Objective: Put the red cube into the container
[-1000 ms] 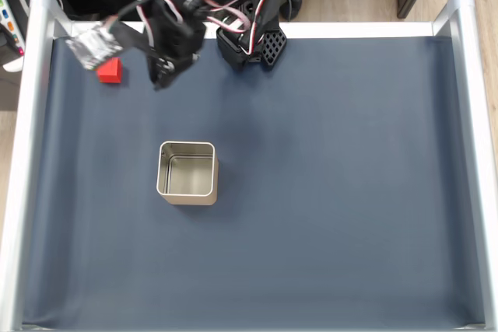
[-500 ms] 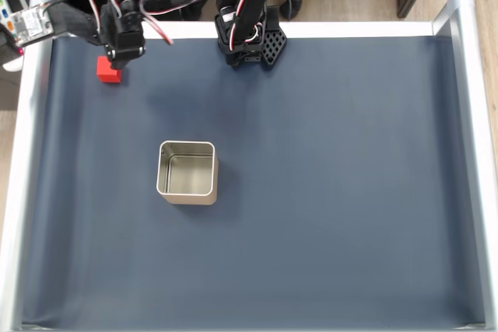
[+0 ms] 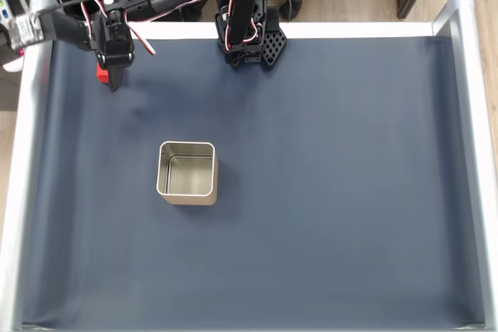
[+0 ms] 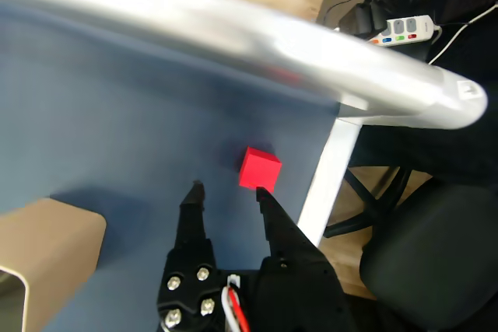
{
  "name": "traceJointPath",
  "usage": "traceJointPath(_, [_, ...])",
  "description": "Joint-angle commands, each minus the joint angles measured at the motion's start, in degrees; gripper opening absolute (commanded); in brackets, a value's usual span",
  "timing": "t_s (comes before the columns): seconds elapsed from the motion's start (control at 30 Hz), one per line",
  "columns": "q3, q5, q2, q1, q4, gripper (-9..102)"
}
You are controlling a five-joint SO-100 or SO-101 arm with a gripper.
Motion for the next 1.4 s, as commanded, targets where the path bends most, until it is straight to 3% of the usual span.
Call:
traceJointPath(0.0, [0.7, -0.5, 0.0, 1.9, -3.1, 27])
traceJointPath(0.7, [10.5, -2.5, -6.1, 6.0, -23.0, 29])
traceJointPath(1.0, [10.8, -3.3, -8.4, 7.6, -27.9, 28])
traceJointPath(1.37, [11.0, -4.1, -8.3, 7.3, -28.1, 3])
